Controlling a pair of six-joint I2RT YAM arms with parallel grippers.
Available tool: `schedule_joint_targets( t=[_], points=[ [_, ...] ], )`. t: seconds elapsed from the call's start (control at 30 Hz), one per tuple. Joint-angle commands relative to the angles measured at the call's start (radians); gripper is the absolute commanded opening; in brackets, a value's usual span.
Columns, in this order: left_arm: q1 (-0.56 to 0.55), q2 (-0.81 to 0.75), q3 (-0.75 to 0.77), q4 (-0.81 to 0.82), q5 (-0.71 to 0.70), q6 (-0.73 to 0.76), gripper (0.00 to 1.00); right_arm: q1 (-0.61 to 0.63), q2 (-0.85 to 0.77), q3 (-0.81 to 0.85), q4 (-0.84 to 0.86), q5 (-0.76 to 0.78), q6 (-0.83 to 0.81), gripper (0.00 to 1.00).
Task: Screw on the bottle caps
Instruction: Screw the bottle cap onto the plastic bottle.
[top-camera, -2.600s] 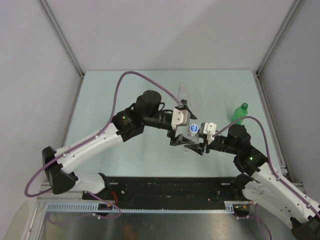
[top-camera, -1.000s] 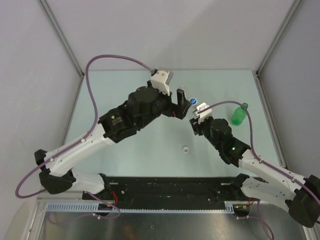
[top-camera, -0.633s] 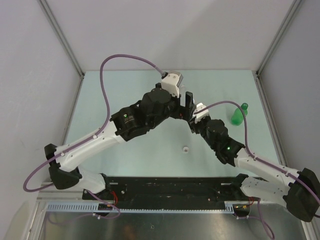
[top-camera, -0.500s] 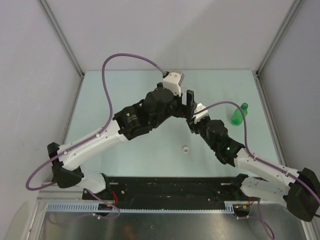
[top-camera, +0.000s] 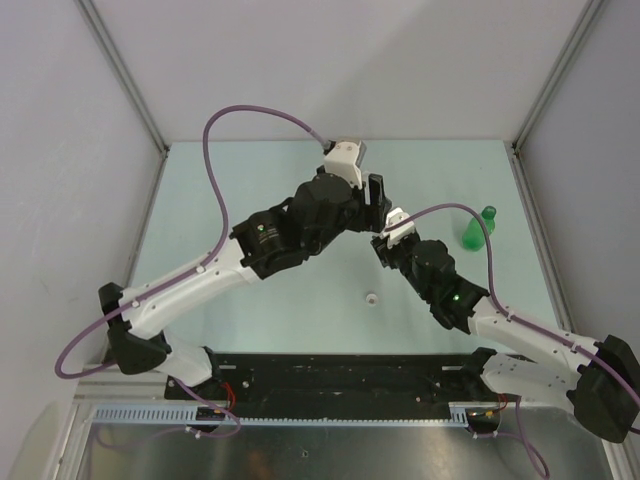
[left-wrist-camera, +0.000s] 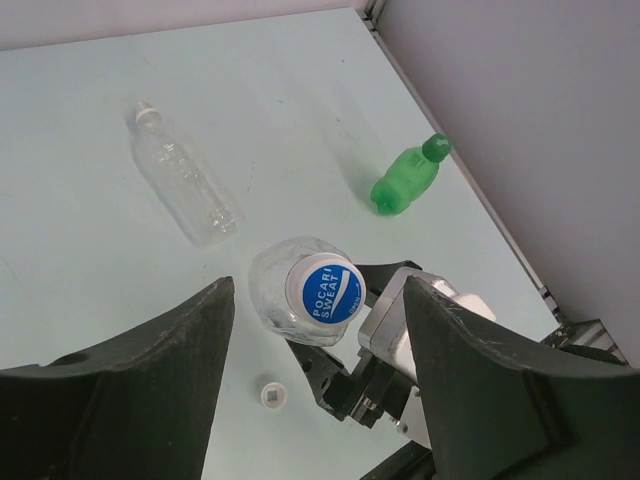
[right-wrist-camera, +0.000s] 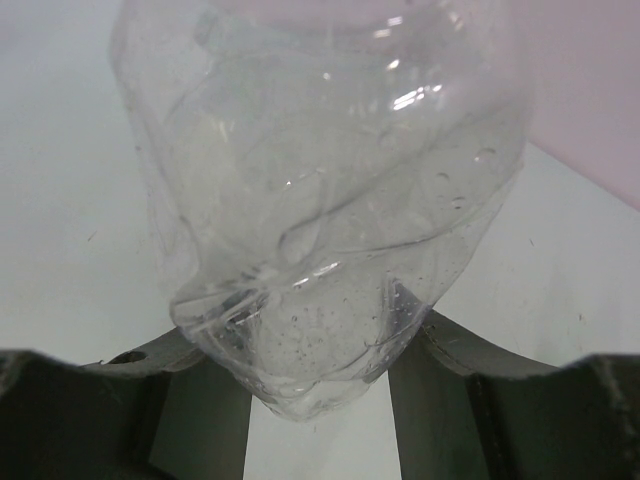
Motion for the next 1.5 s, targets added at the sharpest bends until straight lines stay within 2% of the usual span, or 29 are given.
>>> schedule_joint_targets(
  t=[0.0,0.43,0.73,1.2,1.33,1.47],
  points=[
    [-0.009,0.009,0.029,0.014,-0.023,-0.022,0.72,0.006,-0.002,0.000,0.054,0.029,-0.013,0.00],
    [-0.013,0.055,0.040,-0.001,-0.032,-0.022,0.66,0.011,-0.016,0.000,0.042,0.027,-0.022,0.00],
    [-0.014,0.062,0.025,-0.011,0.002,-0.036,0.53,0.012,-0.014,0.000,0.062,0.036,-0.024,0.00],
    [-0.015,0.067,0.014,-0.043,-0.002,-0.046,0.47,0.011,-0.036,-0.001,0.059,0.026,-0.014,0.00],
    [-0.015,0.071,0.013,-0.050,0.008,-0.046,0.43,0.012,-0.043,0.000,0.056,0.015,-0.009,0.00],
    [-0.014,0.075,0.012,-0.054,0.016,-0.044,0.34,0.012,-0.049,0.000,0.052,0.012,-0.006,0.00]
  ],
)
